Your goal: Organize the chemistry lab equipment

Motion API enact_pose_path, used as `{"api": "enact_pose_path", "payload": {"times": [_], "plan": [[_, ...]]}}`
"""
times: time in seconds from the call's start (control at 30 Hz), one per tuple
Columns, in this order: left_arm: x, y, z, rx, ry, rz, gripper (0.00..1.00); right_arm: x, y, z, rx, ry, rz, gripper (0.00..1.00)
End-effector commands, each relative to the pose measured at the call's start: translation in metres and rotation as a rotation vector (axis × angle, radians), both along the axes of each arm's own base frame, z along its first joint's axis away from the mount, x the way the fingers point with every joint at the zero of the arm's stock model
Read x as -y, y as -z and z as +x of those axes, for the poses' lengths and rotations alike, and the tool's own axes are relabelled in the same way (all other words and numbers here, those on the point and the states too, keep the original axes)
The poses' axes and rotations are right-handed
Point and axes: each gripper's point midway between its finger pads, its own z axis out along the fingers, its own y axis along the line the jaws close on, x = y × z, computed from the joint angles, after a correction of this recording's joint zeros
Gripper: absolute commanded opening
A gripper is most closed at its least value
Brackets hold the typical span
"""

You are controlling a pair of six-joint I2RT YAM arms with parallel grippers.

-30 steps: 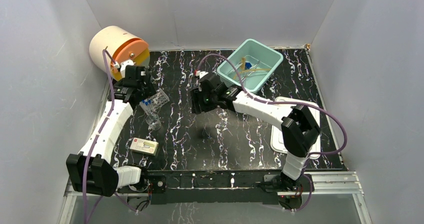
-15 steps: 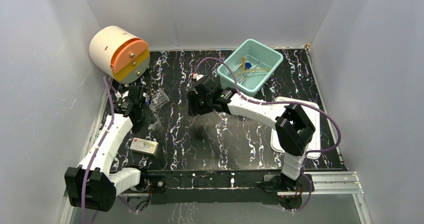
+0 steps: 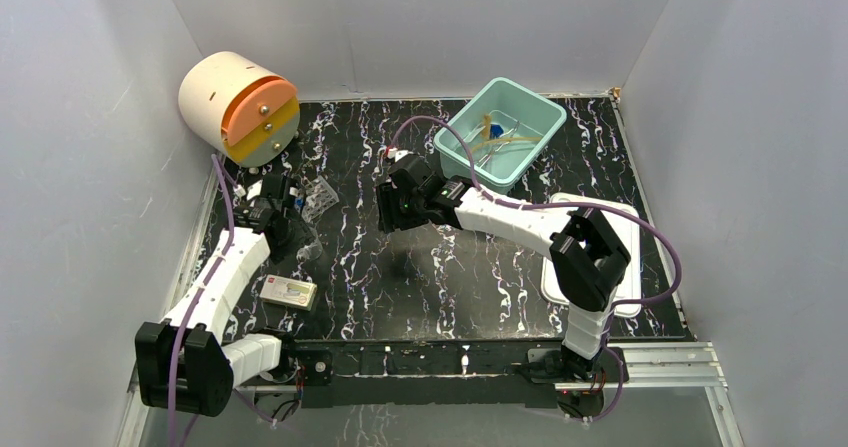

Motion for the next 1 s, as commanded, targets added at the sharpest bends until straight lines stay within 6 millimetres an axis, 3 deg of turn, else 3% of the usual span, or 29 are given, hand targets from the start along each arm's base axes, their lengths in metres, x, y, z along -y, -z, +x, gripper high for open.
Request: {"api": "enact_pose_path", "payload": {"times": [0.0, 0.23, 0.53, 0.63, 0.73, 0.83, 0.9, 0.97], "plan": [[-0.015, -0.001, 0.004, 0.033, -0.042, 0.061, 0.48, -0.003, -0.016, 0.005, 0.036, 0.018, 0.041, 0.60], [-0.012, 0.015, 0.020, 0.044, -0.009, 0.041, 0.47, -0.005, -0.015, 0.006, 0.031, 0.010, 0.037, 0.60], [-0.014, 0.021, 0.025, 0.030, 0.026, 0.048, 0.16, -0.003, -0.015, 0.006, 0.037, 0.011, 0.031, 0.60], [-0.009, 0.015, 0.025, 0.035, 0.065, 0.031, 0.05, -0.004, -0.020, 0.007, 0.063, -0.012, 0.036, 0.60], [0.007, 0.006, 0.026, 0.054, 0.159, -0.035, 0.00, -0.012, -0.037, 0.007, 0.147, -0.115, 0.087, 0.62], [0.030, -0.005, 0.028, 0.089, 0.267, -0.136, 0.00, -0.032, -0.056, -0.017, 0.202, -0.351, 0.198, 0.65], [0.060, -0.021, 0.032, 0.173, 0.360, -0.280, 0.00, -0.044, -0.066, -0.030, 0.325, -0.427, 0.180, 0.83], [0.075, -0.033, 0.036, 0.236, 0.420, -0.342, 0.00, -0.054, -0.069, -0.033, 0.345, -0.430, 0.200, 0.88]]}}
